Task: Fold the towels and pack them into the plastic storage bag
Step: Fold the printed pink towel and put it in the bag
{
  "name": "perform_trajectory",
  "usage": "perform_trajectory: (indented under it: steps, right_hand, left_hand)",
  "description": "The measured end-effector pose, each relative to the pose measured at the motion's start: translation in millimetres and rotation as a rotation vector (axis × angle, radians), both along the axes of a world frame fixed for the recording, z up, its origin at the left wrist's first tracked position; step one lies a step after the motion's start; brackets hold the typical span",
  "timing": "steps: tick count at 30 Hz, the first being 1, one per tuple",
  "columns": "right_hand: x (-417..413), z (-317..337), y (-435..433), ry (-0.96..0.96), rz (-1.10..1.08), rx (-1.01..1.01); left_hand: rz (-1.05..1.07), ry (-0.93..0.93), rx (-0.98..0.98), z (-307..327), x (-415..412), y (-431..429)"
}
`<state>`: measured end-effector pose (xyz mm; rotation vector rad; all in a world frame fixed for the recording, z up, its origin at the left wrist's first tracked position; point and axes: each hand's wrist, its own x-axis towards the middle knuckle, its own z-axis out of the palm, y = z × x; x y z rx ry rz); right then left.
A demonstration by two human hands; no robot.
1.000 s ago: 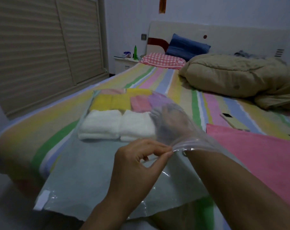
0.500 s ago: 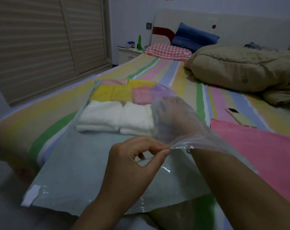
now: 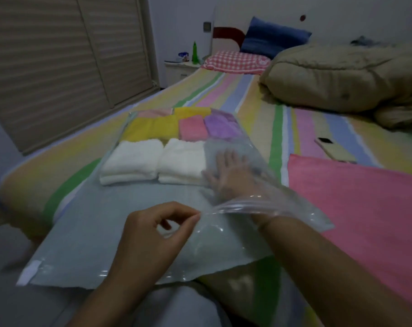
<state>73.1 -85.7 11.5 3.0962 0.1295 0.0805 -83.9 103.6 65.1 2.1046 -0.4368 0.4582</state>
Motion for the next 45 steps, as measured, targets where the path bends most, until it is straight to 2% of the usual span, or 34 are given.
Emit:
perform_trajectory:
  steps: [2,3,5,8,11,14,16,20,24,30,34,36,38,43,45]
  right_hand:
    - [-58,2,-13,0.116,0.031,0.230]
    - [-101,4,-24,0.164,0.120,0.344]
    - [-184,6,-58,-0.023,0.287,0.451]
    - [-254,-7,-143,-0.176,0.206,0.679]
    - [-294,-12,-243,-0.330,-0.081,0.582]
    - [-325,-21,-339,-0.417,-0.384,0.353]
    - [-344,-25,-393,-0.465,-0.587,0.291]
    - [-376,-24,-478,-0.534,-0.878,0.139]
    - [-401,-23,-537,-0.478,-1.123,0.051]
    - [-430,-26,-588,-0.265,-1.301,0.021]
    - [-441,-19,-614,-0.145,-1.388,0.128]
    - [-444,-16,-619,-0.204,-1.385,0.207]
    - [-444,-15,-620,-0.306,-1.382,0.199]
    - [-439,-6,-608,-0.273,-1.377,0.009]
    - [-431,-1,-593,-0.282,-1.284,-0.084]
  left_hand:
    - [0.098,0.059,0.233,-7,-3,-4]
    - [0.134,0.083,0.327,-9,-5,-14]
    - [0.119,0.057,0.406,-10,-12,-52]
    - [-0.103,-0.078,0.397,-10,-23,-145]
    - [-0.361,-0.115,0.345,-15,-36,-244]
    - [-0.536,-0.112,0.393,-34,-44,-322]
    - [-0.612,-0.101,0.437,-51,-47,-360]
    - [-0.636,-0.124,0.480,-74,-54,-406]
    - [-0.584,-0.123,0.551,-95,-66,-434]
    - [-0.506,-0.151,0.633,-115,-75,-437]
    - [-0.499,-0.148,0.627,-115,-77,-437]
    - [-0.487,-0.155,0.625,-115,-77,-437]
    - [-0.485,-0.162,0.626,-116,-77,-437]
    - [-0.466,-0.184,0.615,-117,-76,-437]
    - [-0.474,-0.169,0.604,-116,-77,-437]
